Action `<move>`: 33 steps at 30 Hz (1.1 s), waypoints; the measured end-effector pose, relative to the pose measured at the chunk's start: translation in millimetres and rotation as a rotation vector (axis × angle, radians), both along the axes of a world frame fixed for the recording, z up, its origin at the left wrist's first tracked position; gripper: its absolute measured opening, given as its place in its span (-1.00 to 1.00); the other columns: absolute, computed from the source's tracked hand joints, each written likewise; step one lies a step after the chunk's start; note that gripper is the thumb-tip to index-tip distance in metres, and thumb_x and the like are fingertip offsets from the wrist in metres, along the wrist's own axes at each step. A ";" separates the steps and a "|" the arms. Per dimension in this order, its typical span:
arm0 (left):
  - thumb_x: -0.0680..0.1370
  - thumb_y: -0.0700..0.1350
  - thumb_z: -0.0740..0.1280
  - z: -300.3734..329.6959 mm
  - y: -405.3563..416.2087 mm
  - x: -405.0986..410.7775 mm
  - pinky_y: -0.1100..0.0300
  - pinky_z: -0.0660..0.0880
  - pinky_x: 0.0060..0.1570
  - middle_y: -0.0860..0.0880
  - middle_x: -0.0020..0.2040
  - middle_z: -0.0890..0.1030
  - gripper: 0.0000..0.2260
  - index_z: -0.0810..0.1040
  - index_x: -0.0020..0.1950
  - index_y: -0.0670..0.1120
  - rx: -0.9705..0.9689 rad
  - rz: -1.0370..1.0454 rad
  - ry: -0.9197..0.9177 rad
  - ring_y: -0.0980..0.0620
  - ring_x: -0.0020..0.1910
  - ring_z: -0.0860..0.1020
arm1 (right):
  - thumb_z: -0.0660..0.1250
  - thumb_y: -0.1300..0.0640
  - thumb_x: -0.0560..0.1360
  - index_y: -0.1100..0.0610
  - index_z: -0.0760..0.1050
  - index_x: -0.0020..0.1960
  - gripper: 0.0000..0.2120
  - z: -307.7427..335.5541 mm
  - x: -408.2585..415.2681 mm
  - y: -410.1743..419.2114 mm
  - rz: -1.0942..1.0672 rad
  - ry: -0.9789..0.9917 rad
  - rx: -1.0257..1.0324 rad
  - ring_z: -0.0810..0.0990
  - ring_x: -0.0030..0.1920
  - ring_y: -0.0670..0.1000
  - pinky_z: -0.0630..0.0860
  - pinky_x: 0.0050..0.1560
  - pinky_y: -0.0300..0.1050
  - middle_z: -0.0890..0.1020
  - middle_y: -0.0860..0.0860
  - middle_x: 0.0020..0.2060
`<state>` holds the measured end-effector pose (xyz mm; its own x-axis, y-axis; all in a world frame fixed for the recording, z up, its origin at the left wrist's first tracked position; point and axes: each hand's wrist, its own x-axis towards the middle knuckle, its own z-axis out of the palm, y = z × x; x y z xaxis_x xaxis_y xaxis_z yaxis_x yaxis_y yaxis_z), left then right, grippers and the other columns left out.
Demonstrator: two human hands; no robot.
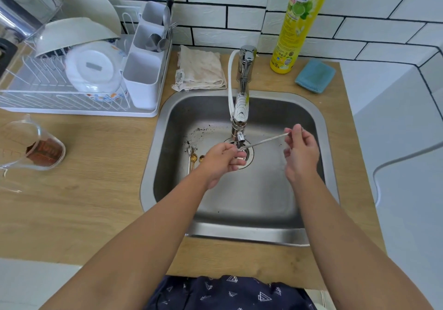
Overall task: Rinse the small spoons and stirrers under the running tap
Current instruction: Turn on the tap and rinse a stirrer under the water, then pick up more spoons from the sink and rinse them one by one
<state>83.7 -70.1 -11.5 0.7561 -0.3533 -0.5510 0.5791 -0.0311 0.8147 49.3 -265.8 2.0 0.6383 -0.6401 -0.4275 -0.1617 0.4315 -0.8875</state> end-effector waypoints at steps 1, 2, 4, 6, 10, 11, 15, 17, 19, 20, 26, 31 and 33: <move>0.68 -0.13 0.21 1.0 -0.4 -2.4 0.29 0.54 -0.33 -0.06 -0.05 0.71 -0.90 0.46 0.06 -0.14 -0.012 0.013 0.011 0.08 -0.25 0.67 | 0.36 0.00 0.64 0.01 0.57 0.08 -0.90 1.4 0.0 2.3 0.024 -0.032 0.057 0.61 -0.17 -0.17 0.45 -0.20 -0.25 0.76 -0.08 -0.09; 0.68 -0.13 0.21 1.6 1.0 -6.0 0.29 0.54 -0.34 -0.05 -0.07 0.72 -0.90 0.45 0.05 -0.14 -0.014 0.024 0.016 0.08 -0.26 0.67 | 0.34 0.02 0.65 0.00 0.56 0.08 -0.92 2.1 -0.1 7.1 0.050 -0.064 0.127 0.63 -0.14 -0.16 0.47 -0.16 -0.22 0.76 -0.08 -0.08; 0.67 -0.13 0.22 1.1 6.2 -15.6 0.28 0.52 -0.38 -0.06 -0.11 0.73 -0.91 0.42 0.04 -0.14 -0.011 0.041 0.021 0.07 -0.33 0.66 | 0.27 0.01 0.68 0.02 0.56 0.06 -0.87 0.4 -0.9 21.7 0.108 -0.122 0.304 0.65 -0.07 -0.10 0.52 -0.07 -0.15 0.75 -0.06 -0.07; 0.67 -0.14 0.23 1.4 11.3 -25.2 0.27 0.48 -0.42 -0.08 -0.11 0.73 -0.91 0.40 0.03 -0.15 -0.009 0.047 0.010 0.07 -0.40 0.61 | 0.20 -0.10 0.69 0.06 0.56 0.11 -0.73 -2.6 -2.8 39.9 0.165 -0.162 0.487 0.69 0.00 -0.05 0.58 0.02 -0.08 0.75 -0.02 -0.05; 0.66 -0.14 0.24 7.4 13.3 -39.3 0.28 0.38 -0.49 -0.07 -0.14 0.72 -0.90 0.39 0.03 -0.16 -0.019 0.048 -0.015 0.09 -0.49 0.50 | 0.17 -0.30 0.63 0.13 0.56 0.15 -0.49 -5.0 -7.7 69.2 0.197 -0.199 0.706 0.76 -0.09 0.01 0.67 -0.04 -0.01 0.76 0.04 -0.09; 0.66 -0.13 0.24 9.2 13.3 -41.7 0.28 0.37 -0.50 -0.06 -0.14 0.72 -0.90 0.40 0.03 -0.16 -0.009 0.043 -0.022 0.10 -0.50 0.48 | 0.17 -0.32 0.62 0.13 0.56 0.14 -0.47 -4.5 -8.1 73.7 0.209 -0.199 0.715 0.74 -0.17 0.00 0.66 -0.11 -0.04 0.74 0.03 -0.14; 0.65 -0.12 0.26 15.1 15.2 -47.7 0.28 0.34 -0.49 -0.05 -0.19 0.71 -0.88 0.38 0.05 -0.16 0.037 -0.001 -0.013 0.10 -0.52 0.42 | 0.12 -0.36 0.61 0.07 0.49 -0.08 -0.50 -2.2 -9.4 78.2 0.278 -0.201 0.713 0.45 -0.41 -0.03 0.36 -0.41 -0.16 0.59 -0.01 -0.27; 0.64 -0.12 0.28 17.2 15.5 -50.5 0.28 0.35 -0.47 -0.05 -0.21 0.70 -0.87 0.38 0.04 -0.15 0.023 -0.059 -0.003 0.10 -0.51 0.42 | 0.12 -0.34 0.62 0.06 0.43 -0.15 -0.51 -2.0 -8.4 76.7 0.268 -0.200 0.714 0.31 -0.48 -0.06 0.27 -0.43 -0.19 0.51 -0.01 -0.29; 0.62 -0.08 0.33 18.1 18.9 -51.9 0.27 0.36 -0.44 -0.07 -0.20 0.71 -0.82 0.37 0.03 -0.14 -0.002 -0.157 0.009 0.10 -0.47 0.46 | 0.12 -0.34 0.62 0.06 0.40 -0.17 -0.52 -3.3 -7.9 74.3 0.250 -0.213 0.718 0.21 -0.52 -0.09 0.18 -0.44 -0.22 0.45 -0.01 -0.28; 0.59 -0.02 0.36 16.8 22.3 -51.3 0.26 0.37 -0.41 -0.07 -0.17 0.72 -0.75 0.36 0.06 -0.14 0.022 -0.222 0.019 0.10 -0.44 0.48 | 0.13 -0.34 0.62 0.07 0.42 -0.16 -0.51 -4.7 -8.4 72.4 0.242 -0.220 0.715 0.19 -0.53 -0.09 0.16 -0.45 -0.22 0.46 0.00 -0.28; 0.60 0.00 0.32 -20.4 61.4 -13.2 0.15 0.43 -0.09 -0.15 0.07 0.62 -0.75 0.46 0.15 -0.15 0.916 -0.317 -0.349 -0.07 -0.03 0.55 | 0.23 -0.39 0.54 0.12 0.54 0.10 -0.43 -12.9 -20.2 61.9 0.264 -0.206 0.751 0.18 -0.55 -0.07 0.10 -0.40 -0.17 0.71 0.09 0.00; 0.59 -0.08 0.30 -48.9 63.5 -0.3 -0.04 0.53 0.03 -0.22 0.16 0.52 -0.69 0.40 0.28 -0.19 1.176 -0.484 -0.343 -0.21 0.11 0.54 | 0.21 -0.41 0.54 0.12 0.50 0.24 -0.37 -13.9 -24.0 65.0 0.283 -0.164 0.750 0.18 -0.57 -0.09 0.07 -0.39 -0.17 0.72 0.09 0.11; 0.59 -0.12 0.31 -54.5 60.1 -2.2 -0.02 0.54 -0.06 -0.21 0.12 0.55 -0.74 0.42 0.24 -0.18 1.228 -0.511 -0.364 -0.20 0.07 0.56 | 0.18 -0.39 0.56 0.12 0.50 0.22 -0.40 -13.6 -23.7 66.1 0.294 -0.157 0.744 0.18 -0.58 -0.09 0.05 -0.39 -0.17 0.73 0.09 0.11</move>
<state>81.5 -10.0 -66.0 0.8578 -0.0683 -0.5094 0.0480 -0.9761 0.2118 25.6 -199.7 -11.7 0.8237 -0.0212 -0.5666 -0.2576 0.8763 -0.4072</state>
